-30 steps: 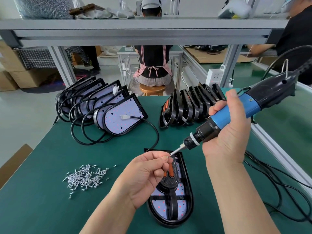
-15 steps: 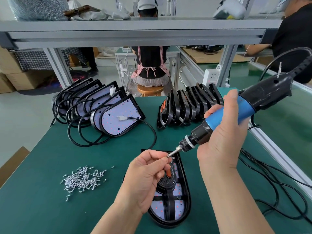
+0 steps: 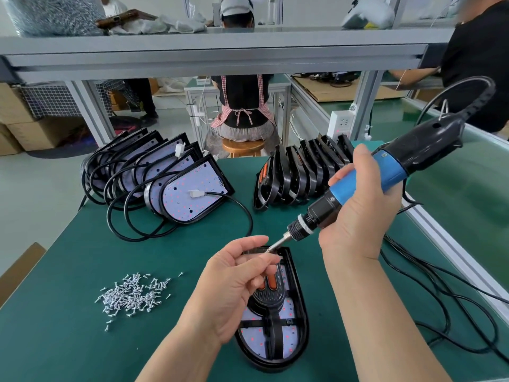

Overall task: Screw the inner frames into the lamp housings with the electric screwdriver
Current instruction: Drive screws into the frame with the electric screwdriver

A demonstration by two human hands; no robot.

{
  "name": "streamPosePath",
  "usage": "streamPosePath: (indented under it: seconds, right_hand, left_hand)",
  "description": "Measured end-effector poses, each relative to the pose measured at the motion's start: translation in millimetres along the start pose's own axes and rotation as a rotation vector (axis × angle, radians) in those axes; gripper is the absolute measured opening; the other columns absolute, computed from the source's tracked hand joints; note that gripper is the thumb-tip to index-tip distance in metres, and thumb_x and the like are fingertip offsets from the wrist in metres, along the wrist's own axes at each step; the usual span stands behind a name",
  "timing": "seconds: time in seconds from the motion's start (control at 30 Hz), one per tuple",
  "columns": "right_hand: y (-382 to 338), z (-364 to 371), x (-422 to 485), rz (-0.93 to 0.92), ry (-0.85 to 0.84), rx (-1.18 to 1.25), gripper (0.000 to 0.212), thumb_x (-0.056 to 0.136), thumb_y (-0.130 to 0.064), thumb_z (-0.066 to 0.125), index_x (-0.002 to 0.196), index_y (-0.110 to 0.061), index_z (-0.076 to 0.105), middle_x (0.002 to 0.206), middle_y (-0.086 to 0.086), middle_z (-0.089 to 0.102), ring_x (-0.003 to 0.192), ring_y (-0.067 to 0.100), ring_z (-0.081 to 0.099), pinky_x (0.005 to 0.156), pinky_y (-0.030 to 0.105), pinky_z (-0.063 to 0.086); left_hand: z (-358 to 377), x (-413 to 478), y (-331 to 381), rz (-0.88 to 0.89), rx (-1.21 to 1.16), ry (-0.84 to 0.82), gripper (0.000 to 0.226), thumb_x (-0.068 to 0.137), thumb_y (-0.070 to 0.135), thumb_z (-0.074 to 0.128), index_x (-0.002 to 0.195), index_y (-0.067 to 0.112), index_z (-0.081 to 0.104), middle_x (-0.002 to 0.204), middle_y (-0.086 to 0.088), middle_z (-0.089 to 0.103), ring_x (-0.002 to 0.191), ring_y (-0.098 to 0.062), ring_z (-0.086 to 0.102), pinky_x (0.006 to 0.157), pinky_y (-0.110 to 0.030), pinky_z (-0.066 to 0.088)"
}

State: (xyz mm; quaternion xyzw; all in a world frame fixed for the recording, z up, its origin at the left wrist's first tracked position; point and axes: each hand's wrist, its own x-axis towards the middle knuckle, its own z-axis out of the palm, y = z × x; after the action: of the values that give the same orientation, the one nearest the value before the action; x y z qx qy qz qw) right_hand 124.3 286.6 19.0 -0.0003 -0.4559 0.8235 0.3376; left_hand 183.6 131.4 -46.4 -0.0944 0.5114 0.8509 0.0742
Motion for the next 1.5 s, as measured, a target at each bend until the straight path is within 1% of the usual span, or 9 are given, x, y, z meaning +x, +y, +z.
streamPosePath:
  seconds: [0.1,0.23,0.33,0.47,0.57,0.7,1.13,1.33,1.5]
  right_hand:
    - [-2,0,8,-0.009,-0.008,-0.062,0.016,0.087,-0.032,0.067,0.078,-0.028,0.054,0.069,-0.009,0.056,0.059,0.005,0.054,0.064,0.033,0.045]
    - [5,-2,19,0.019,0.063,0.005,0.016,0.09,-0.027,0.069,0.087,-0.023,0.054,0.064,-0.005,0.054,0.056,0.011,0.052,0.058,0.029,0.047]
    - [14,-3,23,0.011,0.109,-0.003,0.017,0.089,-0.019,0.069,0.09,-0.016,0.053,0.066,0.004,0.052,0.055,0.015,0.051,0.055,0.022,0.047]
    - [36,-7,29,0.025,0.082,-0.079,0.015,0.09,-0.01,0.069,0.092,-0.012,0.054,0.069,0.003,0.054,0.055,0.015,0.05,0.052,0.025,0.045]
    - [50,-8,28,0.055,0.048,-0.109,0.018,0.088,-0.014,0.071,0.096,-0.008,0.056,0.075,0.009,0.055,0.056,0.016,0.051,0.053,0.028,0.046]
    - [64,-9,25,0.062,0.006,-0.166,0.019,0.082,-0.026,0.073,0.092,-0.017,0.06,0.076,0.009,0.057,0.063,0.021,0.053,0.058,0.03,0.048]
    - [72,-9,19,0.039,-0.053,-0.213,0.018,0.081,-0.029,0.074,0.088,-0.02,0.06,0.072,0.009,0.056,0.06,0.023,0.052,0.057,0.033,0.047]
    - [68,-9,7,-0.009,-0.104,-0.225,0.016,0.08,-0.016,0.072,0.083,-0.024,0.057,0.064,-0.006,0.055,0.054,0.017,0.049,0.05,0.028,0.045]
    - [70,-10,6,-0.005,-0.11,-0.237,0.016,0.075,-0.023,0.07,0.079,-0.024,0.054,0.065,0.002,0.053,0.056,0.021,0.046,0.051,0.031,0.042]
  left_hand:
    - [-10,0,7,-0.014,0.075,-0.004,0.058,0.066,0.011,0.077,0.12,-0.001,0.061,0.094,-0.024,0.075,0.062,-0.012,0.063,0.047,-0.015,0.045]
    - [-34,5,18,0.029,0.134,0.176,0.045,0.064,0.028,0.08,0.098,0.002,0.065,0.069,-0.006,0.065,0.048,-0.008,0.047,0.034,-0.015,0.031]
    - [-50,10,17,-0.017,0.536,0.363,0.05,0.071,0.053,0.078,0.086,0.01,0.059,0.065,0.003,0.046,0.051,-0.011,0.034,0.041,-0.023,0.026]
    - [-41,4,1,-0.154,1.069,0.228,0.081,0.054,0.093,0.056,0.089,0.022,0.068,0.086,0.008,0.069,0.079,-0.01,0.063,0.067,-0.03,0.047]
    - [-34,7,-7,-0.151,1.11,0.097,0.064,0.05,0.087,0.056,0.092,0.042,0.075,0.089,0.013,0.077,0.09,-0.007,0.071,0.089,-0.035,0.057]
    - [-35,12,-14,-0.167,0.988,0.106,0.036,0.056,0.071,0.069,0.087,0.053,0.075,0.088,0.02,0.077,0.092,-0.007,0.072,0.094,-0.036,0.056]
    - [-36,13,-20,-0.157,0.886,0.104,0.033,0.06,0.062,0.073,0.089,0.047,0.076,0.09,0.016,0.078,0.092,-0.008,0.073,0.095,-0.038,0.056]
    - [-36,14,-21,-0.152,0.849,0.11,0.034,0.059,0.06,0.075,0.089,0.044,0.077,0.09,0.013,0.079,0.091,-0.011,0.074,0.095,-0.039,0.056]
    - [-35,14,-21,-0.152,0.838,0.101,0.034,0.06,0.06,0.075,0.089,0.042,0.078,0.091,0.013,0.079,0.092,-0.01,0.074,0.095,-0.039,0.056]
